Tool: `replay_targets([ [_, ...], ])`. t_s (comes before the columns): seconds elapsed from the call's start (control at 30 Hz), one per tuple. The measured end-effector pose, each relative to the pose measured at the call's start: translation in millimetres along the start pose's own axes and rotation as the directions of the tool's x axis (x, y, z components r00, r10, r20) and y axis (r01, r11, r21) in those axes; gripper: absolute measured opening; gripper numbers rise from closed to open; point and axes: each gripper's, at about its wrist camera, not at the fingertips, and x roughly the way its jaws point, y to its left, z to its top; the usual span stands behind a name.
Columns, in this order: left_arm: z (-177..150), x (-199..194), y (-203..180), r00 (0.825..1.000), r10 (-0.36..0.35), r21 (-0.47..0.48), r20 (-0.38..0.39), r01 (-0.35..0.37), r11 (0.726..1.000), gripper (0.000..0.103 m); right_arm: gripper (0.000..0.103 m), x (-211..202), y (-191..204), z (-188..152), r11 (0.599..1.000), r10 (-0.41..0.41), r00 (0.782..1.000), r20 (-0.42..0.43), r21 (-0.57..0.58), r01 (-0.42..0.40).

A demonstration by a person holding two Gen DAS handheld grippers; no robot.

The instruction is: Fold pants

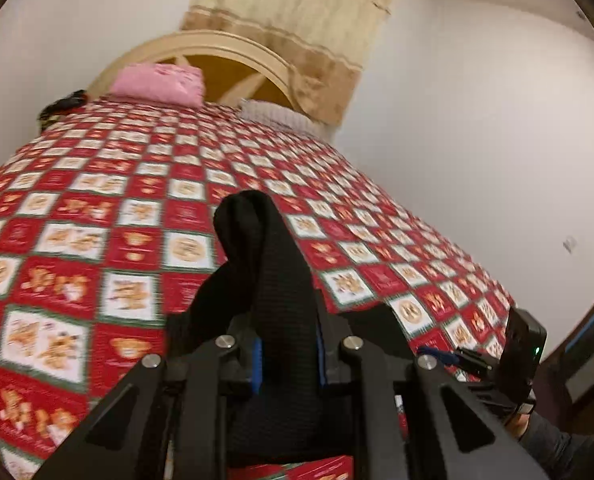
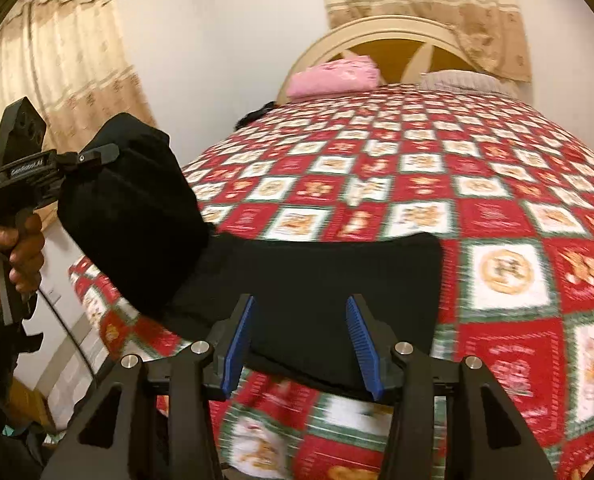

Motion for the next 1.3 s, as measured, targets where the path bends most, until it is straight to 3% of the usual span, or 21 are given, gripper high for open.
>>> replay_targets([
  [0.27, -7.6, 62.2, -46.3, 0.993, -0.011, 0.064, -0.115, 0.019, 0.998, 0.020, 0.050, -3.0, -49.9, -8.8, 0.989, -0.061, 0.998, 0.011, 0.138, 0.059],
  [0.6, -42.4, 136.6, -87.9, 0.974, 0.070, 0.180, -0.214, -0.031, 0.983, 0.021, 0.050, -6.1, -73.6, -12.6, 0.972, -0.085, 0.996, 0.027, 0.224, 0.077],
  [0.73, -55.2, 141.4, -105.2, 0.974, 0.030, 0.186, -0.224, 0.013, 0.983, 0.032, 0.050, -5.0, -78.4, -15.3, 0.968, -0.082, 0.996, 0.041, 0.243, 0.070],
  [0.8, -57.5, 131.9, -116.2, 0.978, 0.011, 0.207, -0.210, 0.033, 0.978, 0.049, 0.050, -5.7, -80.4, -16.7, 0.967, -0.082, 0.995, 0.054, 0.247, 0.067],
  [0.83, -57.6, 127.4, -120.3, 0.981, 0.006, 0.219, -0.195, 0.037, 0.975, 0.059, 0.050, -6.6, -81.3, -17.2, 0.966, -0.082, 0.995, 0.061, 0.250, 0.064],
  [0.9, -58.0, 109.1, -125.7, 0.990, -0.005, 0.251, -0.138, 0.039, 0.967, 0.062, 0.050, -10.7, -82.7, -18.1, 0.965, -0.076, 0.994, 0.084, 0.258, 0.052],
  [0.97, -57.4, 93.0, -122.8, 0.996, 0.003, 0.262, -0.091, 0.021, 0.965, 0.074, 0.051, -16.8, -82.8, -17.5, 0.963, -0.074, 0.991, 0.112, 0.267, 0.042],
  [1.03, -57.7, 80.2, -111.6, 0.999, 0.033, 0.259, -0.042, -0.021, 0.966, 0.081, 0.059, -19.5, -80.9, -14.6, 0.961, -0.057, 0.991, 0.122, 0.274, 0.022],
  [1.17, -63.2, 72.7, -76.5, 0.989, 0.147, 0.238, 0.002, -0.143, 0.961, 0.083, 0.061, -13.5, -60.0, -3.3, 0.967, 0.007, 0.994, 0.112, 0.253, -0.035],
  [1.3, -71.1, 75.3, -40.8, 0.982, 0.185, 0.150, -0.026, -0.179, 0.972, 0.083, 0.061, 11.9, -36.4, 8.5, 0.973, 0.036, 0.998, 0.048, 0.226, -0.046],
])
